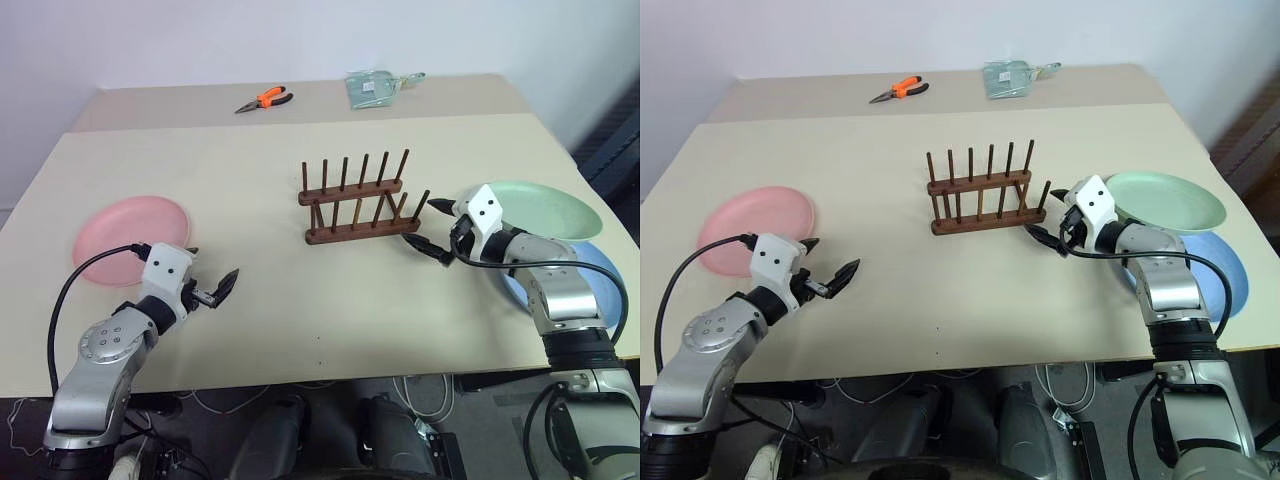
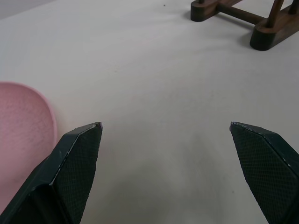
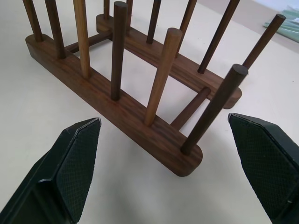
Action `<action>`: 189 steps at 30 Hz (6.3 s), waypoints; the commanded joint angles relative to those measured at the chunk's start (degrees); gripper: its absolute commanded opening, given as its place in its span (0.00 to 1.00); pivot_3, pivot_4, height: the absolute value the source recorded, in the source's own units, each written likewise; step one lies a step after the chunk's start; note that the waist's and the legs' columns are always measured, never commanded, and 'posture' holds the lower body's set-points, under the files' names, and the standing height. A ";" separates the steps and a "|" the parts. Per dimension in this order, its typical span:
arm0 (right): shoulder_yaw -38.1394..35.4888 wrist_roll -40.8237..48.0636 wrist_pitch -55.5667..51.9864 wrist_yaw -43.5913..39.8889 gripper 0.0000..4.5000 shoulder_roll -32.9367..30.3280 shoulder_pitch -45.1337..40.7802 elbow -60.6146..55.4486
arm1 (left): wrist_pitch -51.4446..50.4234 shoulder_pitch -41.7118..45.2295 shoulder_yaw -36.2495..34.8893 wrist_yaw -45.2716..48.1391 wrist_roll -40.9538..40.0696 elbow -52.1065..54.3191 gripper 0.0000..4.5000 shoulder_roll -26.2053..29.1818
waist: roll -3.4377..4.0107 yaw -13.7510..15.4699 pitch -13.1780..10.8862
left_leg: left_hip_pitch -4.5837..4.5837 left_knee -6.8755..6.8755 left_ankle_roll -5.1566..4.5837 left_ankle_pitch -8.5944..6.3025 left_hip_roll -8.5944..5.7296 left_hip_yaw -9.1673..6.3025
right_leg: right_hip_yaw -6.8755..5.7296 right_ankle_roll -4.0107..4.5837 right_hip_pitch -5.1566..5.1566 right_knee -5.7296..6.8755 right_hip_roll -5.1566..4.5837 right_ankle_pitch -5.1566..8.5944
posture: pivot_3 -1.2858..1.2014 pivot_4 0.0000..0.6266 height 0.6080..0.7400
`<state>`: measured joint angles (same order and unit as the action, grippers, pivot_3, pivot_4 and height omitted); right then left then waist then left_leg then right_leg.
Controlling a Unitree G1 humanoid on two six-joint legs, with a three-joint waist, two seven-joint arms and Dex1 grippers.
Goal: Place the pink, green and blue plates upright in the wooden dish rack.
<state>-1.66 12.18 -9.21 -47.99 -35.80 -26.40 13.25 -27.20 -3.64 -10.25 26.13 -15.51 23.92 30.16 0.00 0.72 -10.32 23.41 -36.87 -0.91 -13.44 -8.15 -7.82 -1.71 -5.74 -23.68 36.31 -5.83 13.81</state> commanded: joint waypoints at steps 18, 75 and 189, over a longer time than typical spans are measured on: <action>-0.78 1.82 -7.76 1.74 0.99 1.27 8.22 -16.05 | 5.35 14.97 12.34 11.03 4.71 -12.29 1.00 3.08 | 0.05 0.10 0.02 | 0.00 0.00 -0.03 0.00 0.02 0.04 | 0.05 0.01 -0.03 0.01 0.03 -0.01 | 0.52 0.24 1.00; -4.31 -0.52 -13.93 6.41 0.00 -4.06 31.11 -31.47 | 3.41 16.75 25.44 31.32 4.93 -12.64 0.25 0.45 | 0.27 0.37 0.19 | -0.06 -0.12 -0.20 -0.08 0.06 0.03 | 0.28 -0.03 0.11 -0.18 0.14 -0.01 | 0.52 0.24 1.00; -1.32 -14.79 -0.05 24.01 0.00 14.17 -5.89 -31.00 | -11.85 37.85 -0.89 -14.63 -16.65 -3.02 0.90 -9.68 | -0.61 -0.20 0.18 | -0.03 -0.08 0.51 0.28 0.04 0.62 | 1.62 -0.01 -0.92 0.66 0.73 -0.22 | 0.52 0.24 1.00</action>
<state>1.34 -12.31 -3.74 -22.23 -23.21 -31.89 -12.44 -41.99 35.31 -13.57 6.33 -33.19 17.85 18.90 -0.62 0.52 -10.14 23.38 -36.95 -0.41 -13.16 -8.09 -7.20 -0.08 -5.74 -24.60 36.98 -5.09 13.59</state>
